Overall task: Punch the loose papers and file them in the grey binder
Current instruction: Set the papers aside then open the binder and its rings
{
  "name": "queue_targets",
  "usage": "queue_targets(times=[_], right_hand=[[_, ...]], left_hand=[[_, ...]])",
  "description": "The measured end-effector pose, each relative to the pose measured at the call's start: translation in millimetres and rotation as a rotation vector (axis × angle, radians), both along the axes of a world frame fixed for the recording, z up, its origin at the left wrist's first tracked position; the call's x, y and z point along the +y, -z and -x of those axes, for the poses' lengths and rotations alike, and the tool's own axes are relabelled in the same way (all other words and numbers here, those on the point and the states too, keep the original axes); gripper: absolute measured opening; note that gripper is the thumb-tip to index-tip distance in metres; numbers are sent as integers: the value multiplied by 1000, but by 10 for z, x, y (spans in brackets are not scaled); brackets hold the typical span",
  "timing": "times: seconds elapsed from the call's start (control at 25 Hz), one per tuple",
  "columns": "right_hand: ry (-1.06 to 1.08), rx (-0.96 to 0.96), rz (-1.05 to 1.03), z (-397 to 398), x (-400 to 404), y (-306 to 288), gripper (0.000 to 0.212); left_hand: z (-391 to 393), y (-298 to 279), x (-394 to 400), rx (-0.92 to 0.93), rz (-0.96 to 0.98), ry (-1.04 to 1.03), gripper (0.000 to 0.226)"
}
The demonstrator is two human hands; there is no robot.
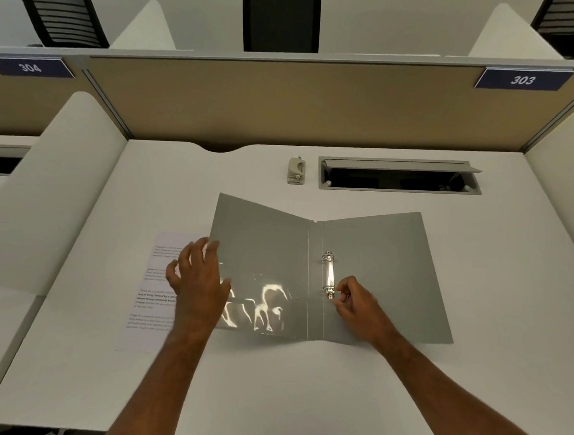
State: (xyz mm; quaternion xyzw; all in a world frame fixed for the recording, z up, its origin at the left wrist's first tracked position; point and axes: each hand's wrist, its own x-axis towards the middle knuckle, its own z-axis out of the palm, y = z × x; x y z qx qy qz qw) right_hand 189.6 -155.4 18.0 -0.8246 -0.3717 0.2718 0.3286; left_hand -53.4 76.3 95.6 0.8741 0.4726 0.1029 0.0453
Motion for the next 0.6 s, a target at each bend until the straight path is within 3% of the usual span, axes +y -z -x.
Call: queue_targets(times=[0.16, 0.32, 0.6], right_hand=[[-21, -32, -8, -27, 33, 40, 22], [-75, -27, 28, -78, 103, 56, 26], [-96, 64, 89, -191, 165, 114, 42]], left_hand=[[-58, 346, -116, 8, 134, 15, 81], [-216, 629, -284, -31, 321, -25, 64], [-753, 707, -480, -412, 950, 10, 45]])
